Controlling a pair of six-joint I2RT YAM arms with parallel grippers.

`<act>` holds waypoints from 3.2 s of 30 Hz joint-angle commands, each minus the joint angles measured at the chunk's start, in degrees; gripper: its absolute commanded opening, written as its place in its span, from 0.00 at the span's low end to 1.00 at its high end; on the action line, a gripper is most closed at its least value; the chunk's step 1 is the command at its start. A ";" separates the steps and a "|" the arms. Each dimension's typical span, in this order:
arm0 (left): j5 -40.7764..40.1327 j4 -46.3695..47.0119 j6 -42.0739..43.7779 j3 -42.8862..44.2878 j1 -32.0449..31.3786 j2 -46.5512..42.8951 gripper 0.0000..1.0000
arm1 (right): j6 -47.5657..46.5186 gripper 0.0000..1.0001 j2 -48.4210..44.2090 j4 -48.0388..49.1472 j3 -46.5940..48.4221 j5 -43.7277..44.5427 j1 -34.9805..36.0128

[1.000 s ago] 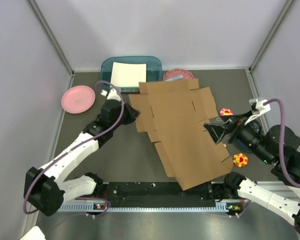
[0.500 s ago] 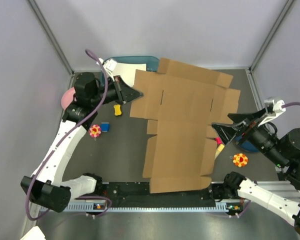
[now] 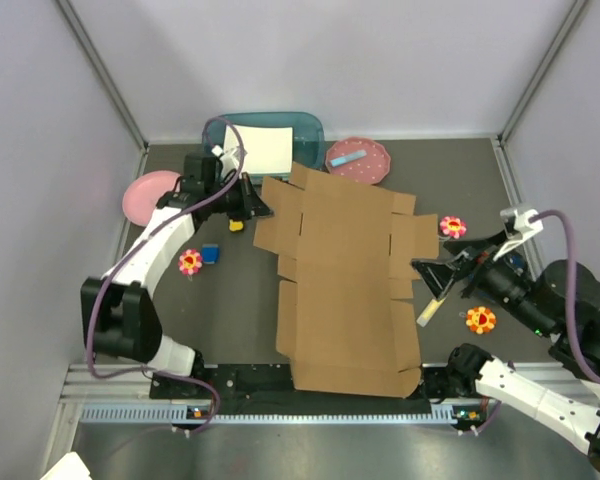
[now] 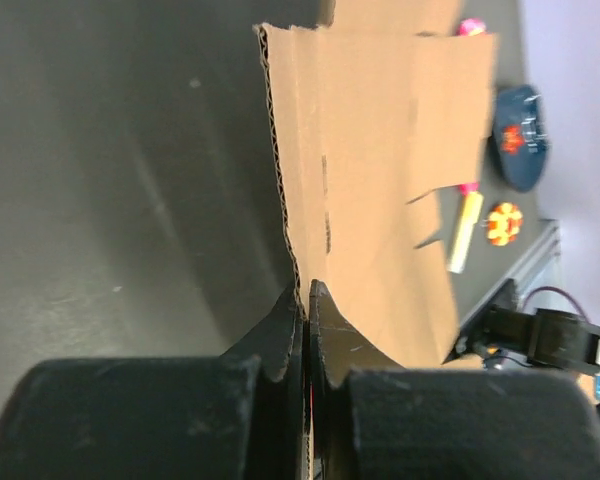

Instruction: Fold the paper box

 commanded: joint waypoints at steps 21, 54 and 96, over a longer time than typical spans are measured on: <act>-32.10 13.35 28.35 -13.05 -9.40 -2.58 0.00 | 4.75 0.97 2.61 7.25 -14.80 -1.56 -0.33; -50.66 59.08 17.88 -46.56 -22.32 -17.11 0.00 | -31.36 0.96 47.86 22.02 12.70 3.47 -1.12; -54.61 59.96 20.34 -49.11 -27.78 -19.22 0.00 | -30.49 0.50 69.85 34.15 14.37 -25.46 -14.39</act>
